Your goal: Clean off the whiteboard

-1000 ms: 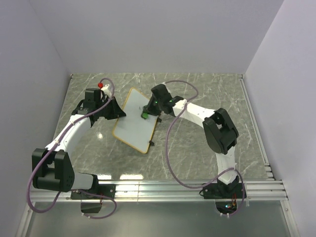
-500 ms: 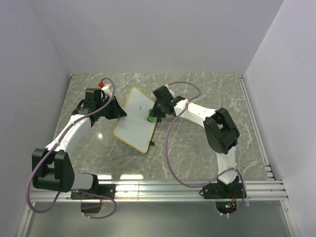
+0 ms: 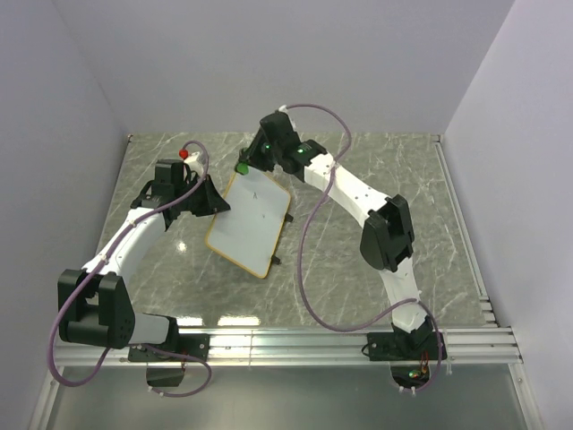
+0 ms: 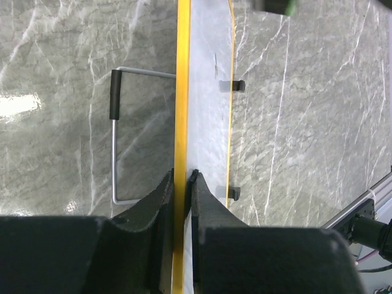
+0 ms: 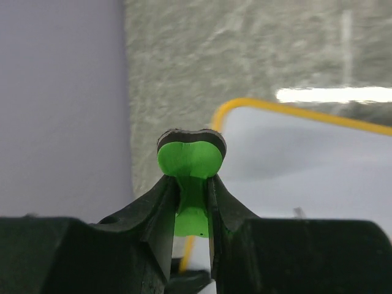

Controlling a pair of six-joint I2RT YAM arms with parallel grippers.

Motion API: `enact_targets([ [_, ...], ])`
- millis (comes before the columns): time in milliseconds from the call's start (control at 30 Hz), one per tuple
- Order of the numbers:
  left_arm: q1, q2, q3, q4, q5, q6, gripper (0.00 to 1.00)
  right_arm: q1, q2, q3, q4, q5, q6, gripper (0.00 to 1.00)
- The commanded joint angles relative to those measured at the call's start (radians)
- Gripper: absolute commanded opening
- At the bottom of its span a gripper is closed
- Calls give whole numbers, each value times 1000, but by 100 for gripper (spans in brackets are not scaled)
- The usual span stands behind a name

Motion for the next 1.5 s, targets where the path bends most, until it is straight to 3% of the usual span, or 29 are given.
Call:
enact_targets([
  [0, -14, -15, 2, -59, -46, 45, 0, -31, 34, -52, -80, 16, -6, 0],
  [167, -16, -13, 5, -61, -38, 45, 0, -41, -45, -333, 18, 7, 19, 0],
  [533, -20, -19, -2, -50, -33, 42, 0, 56, -200, -591, 87, 16, 73, 0],
  [733, -25, -31, -16, -48, -40, 40, 0, 52, -137, -421, 26, 19, 53, 0],
  [933, -28, -51, -25, -53, -43, 37, 0, 13, 36, -76, -90, 18, 14, 0],
  [1067, -31, -68, -31, -52, -49, 37, 0, -5, 90, -22, -124, 19, -4, 0],
  [1200, -33, -73, -28, -52, -56, 39, 0, -7, 14, -193, -74, 24, -6, 0],
  [1333, -33, -70, -25, -49, -56, 39, 0, 15, -104, -497, 26, 27, 19, 0],
  [1467, -34, -64, -30, -44, -53, 39, 1, 56, -204, -658, 77, 30, 36, 0],
])
